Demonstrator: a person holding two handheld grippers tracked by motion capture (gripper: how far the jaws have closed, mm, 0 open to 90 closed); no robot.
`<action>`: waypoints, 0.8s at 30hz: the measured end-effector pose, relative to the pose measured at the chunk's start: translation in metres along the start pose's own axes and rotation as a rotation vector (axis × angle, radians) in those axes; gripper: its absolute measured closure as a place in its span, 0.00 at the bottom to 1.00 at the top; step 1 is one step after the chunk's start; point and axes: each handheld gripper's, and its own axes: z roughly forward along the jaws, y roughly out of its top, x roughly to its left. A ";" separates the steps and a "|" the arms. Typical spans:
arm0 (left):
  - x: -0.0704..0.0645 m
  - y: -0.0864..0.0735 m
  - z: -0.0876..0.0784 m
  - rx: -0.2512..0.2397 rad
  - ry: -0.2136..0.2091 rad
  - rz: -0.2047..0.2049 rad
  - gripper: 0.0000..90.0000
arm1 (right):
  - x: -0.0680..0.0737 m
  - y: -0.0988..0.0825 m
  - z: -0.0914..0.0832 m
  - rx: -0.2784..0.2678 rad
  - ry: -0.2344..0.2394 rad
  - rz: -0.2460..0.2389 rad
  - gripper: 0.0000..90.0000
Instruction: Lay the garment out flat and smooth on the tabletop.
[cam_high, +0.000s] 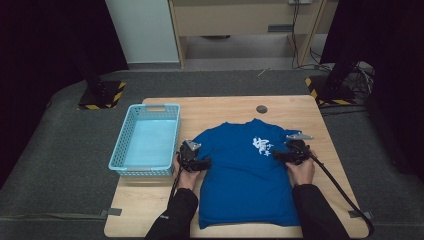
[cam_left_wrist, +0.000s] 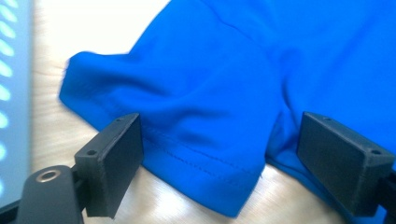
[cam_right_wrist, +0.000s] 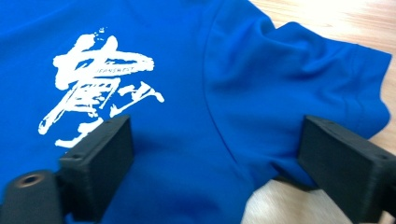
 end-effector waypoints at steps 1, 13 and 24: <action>0.001 0.002 0.002 0.004 0.010 -0.007 0.15 | 0.001 0.002 0.002 0.005 0.000 -0.004 0.09; -0.005 0.022 0.004 0.031 0.055 0.042 0.18 | 0.007 0.014 0.012 0.028 -0.009 0.019 0.06; -0.028 0.022 -0.053 -0.044 -0.163 0.101 0.16 | 0.014 0.025 -0.047 -0.093 0.083 0.024 0.03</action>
